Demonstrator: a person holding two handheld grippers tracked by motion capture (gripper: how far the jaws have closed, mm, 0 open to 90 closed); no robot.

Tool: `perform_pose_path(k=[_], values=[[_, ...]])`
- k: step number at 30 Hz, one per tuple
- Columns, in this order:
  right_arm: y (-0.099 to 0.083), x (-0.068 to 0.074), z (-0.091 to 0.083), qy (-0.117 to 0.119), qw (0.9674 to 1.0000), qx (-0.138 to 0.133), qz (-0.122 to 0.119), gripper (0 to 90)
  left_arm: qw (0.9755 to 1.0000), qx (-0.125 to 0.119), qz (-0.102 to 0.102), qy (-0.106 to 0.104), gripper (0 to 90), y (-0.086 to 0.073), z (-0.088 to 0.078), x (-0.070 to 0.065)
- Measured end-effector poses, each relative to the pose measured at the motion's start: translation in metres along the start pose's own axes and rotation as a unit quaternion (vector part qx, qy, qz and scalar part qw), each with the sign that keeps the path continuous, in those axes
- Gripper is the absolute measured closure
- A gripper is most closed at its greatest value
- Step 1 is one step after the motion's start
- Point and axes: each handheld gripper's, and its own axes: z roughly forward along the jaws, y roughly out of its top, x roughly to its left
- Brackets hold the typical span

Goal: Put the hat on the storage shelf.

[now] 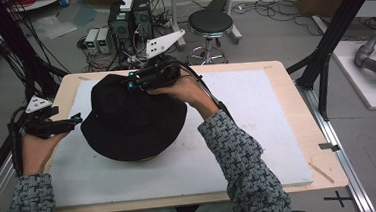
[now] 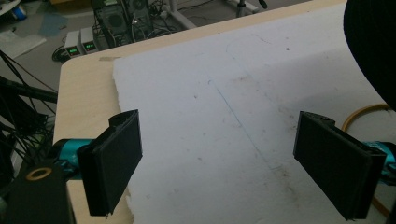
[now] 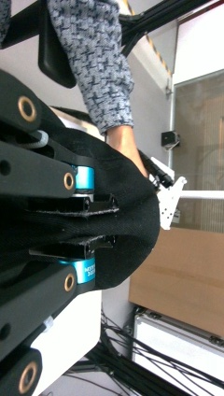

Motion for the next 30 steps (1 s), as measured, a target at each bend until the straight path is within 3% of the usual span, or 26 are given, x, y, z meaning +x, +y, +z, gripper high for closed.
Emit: perform_pose_path(k=[13,25,30], values=[[-0.011,-0.003,-0.005,-0.008,0.9998,-0.012,0.015,72.3,1.0,0.003,0.002,0.003,15.8,0.0,0.001,0.0],[-0.01,-0.004,-0.01,-0.016,0.9993,-0.021,0.025,51.6,1.0,0.002,0.0,0.003,15.8,-0.001,0.001,0.001],[-0.01,-0.006,-0.017,-0.034,0.9982,-0.029,0.039,42.6,1.0,0.004,-0.001,0.005,15.8,-0.002,0.001,0.003]])
